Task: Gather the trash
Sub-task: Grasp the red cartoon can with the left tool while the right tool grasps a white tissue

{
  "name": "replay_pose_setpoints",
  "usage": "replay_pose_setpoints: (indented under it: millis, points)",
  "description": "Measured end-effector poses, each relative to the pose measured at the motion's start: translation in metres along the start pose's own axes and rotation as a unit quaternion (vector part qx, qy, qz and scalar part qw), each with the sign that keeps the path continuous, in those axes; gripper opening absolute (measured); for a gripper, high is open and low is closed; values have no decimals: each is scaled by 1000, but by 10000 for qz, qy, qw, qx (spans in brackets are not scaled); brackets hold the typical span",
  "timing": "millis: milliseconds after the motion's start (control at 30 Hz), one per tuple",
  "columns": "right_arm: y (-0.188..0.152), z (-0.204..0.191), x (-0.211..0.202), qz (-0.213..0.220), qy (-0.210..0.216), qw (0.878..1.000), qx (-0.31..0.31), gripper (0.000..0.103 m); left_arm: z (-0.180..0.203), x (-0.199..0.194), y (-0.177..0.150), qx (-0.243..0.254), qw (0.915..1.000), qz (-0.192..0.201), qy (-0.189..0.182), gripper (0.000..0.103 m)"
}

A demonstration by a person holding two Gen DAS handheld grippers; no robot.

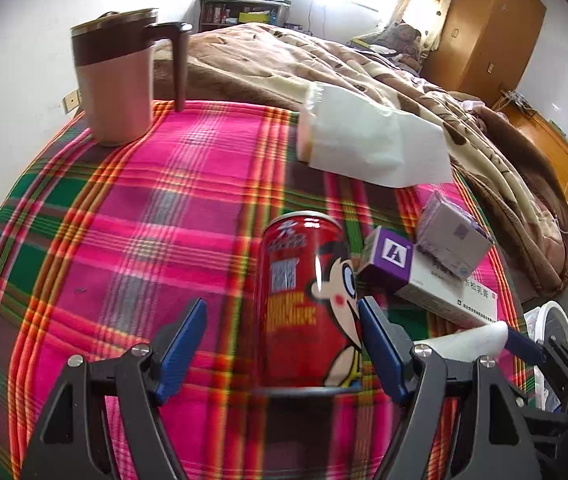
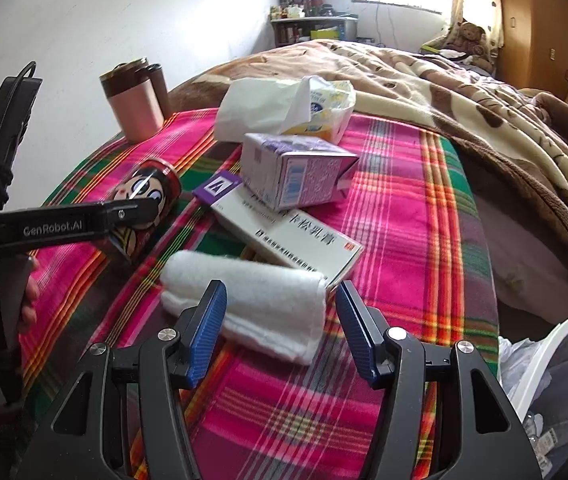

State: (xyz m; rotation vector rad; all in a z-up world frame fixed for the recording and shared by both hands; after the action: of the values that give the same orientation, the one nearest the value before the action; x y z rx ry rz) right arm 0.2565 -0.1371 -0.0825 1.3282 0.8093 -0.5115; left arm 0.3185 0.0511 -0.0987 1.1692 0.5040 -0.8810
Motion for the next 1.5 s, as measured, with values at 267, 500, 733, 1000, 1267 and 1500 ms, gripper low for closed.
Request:
replay_pose_setpoints:
  millis: [267,500,733,1000,1267,1500]
  points:
    - [16,-5,-21,696,-143,9972,-243,58,-8,-7,5,67,9998,104,128,78]
    - [17,-32,-2,602,121,9942,-880,59,-7,-4,9,159,9997,88,130,78]
    - [7,-31,5,173,309,9938,-1049,62,-10,2,8,159,9999,11,42,78]
    - [5,-23,13,78,-276,9929,-1155,64,-12,13,4,135,9999,-92,55,78]
    - [6,-15,10,65,-266,9972,-690,59,-8,11,1,69,9999,-44,-140,65]
    - [2,-13,0,131,-262,9986,-432,33,-1,3,-8,117,9998,-24,-133,54]
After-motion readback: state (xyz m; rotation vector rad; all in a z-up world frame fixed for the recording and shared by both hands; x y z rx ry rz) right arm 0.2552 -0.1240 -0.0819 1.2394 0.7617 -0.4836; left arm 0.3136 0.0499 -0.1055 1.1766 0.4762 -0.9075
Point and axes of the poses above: each gripper's, at about its wrist camera, not at the fingertips, and x roughly the way its jaws point, z to its right, y to its top, the point moved 7 cm from there along x, roughly the way its jaws point, and after that the axes turned 10 degrees about -y, right-handed, at the moved point
